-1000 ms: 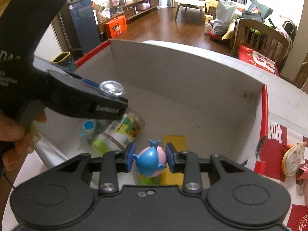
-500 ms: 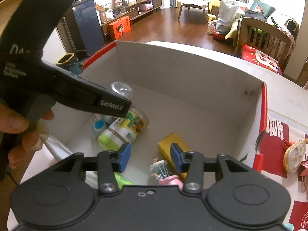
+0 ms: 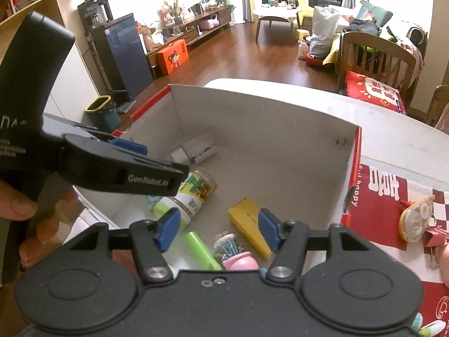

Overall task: Organize rigid objects
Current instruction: 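Lift both open tools out of the shoebox back toward the pile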

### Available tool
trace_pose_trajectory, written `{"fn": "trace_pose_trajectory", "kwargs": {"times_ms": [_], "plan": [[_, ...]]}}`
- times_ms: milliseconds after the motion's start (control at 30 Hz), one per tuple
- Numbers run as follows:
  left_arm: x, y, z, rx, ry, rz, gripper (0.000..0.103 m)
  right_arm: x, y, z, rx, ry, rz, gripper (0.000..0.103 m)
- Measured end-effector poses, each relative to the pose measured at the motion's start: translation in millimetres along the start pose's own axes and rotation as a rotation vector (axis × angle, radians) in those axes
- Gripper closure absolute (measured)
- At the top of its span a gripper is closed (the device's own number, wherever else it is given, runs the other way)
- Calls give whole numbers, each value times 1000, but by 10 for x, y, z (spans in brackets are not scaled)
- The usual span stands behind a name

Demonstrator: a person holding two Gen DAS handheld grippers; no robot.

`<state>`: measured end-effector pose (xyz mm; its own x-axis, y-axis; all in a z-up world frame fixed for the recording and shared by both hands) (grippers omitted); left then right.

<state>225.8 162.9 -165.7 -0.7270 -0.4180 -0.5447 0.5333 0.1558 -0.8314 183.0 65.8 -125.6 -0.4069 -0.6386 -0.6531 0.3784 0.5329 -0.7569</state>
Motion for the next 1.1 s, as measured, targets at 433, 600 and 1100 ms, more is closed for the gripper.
{"fn": "trace_pose_trajectory", "kwargs": {"times_ms": [433, 600, 1100], "plan": [[143, -482, 127, 68, 21, 51, 40, 1, -380, 36, -27, 10, 72, 27], [174, -637, 181, 109, 1, 64, 36, 42, -574, 84, -34, 13, 110, 18], [350, -1041, 659, 189, -9, 180, 21, 504, -1139, 589, 34, 87, 174, 1]]}}
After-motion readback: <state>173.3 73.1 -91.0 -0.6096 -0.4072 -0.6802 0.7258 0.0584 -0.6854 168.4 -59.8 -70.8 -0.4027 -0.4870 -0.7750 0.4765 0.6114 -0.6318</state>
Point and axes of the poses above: each gripper's, at about its wrist camera, not at the fingertips, and y roughly the way its jaws point, z to its right, x to its underside, the point moved 8 cm from there along y, roughly the way its jaws point, and after that the axes turned 15 degrees about -y, right-handed, at the moved point
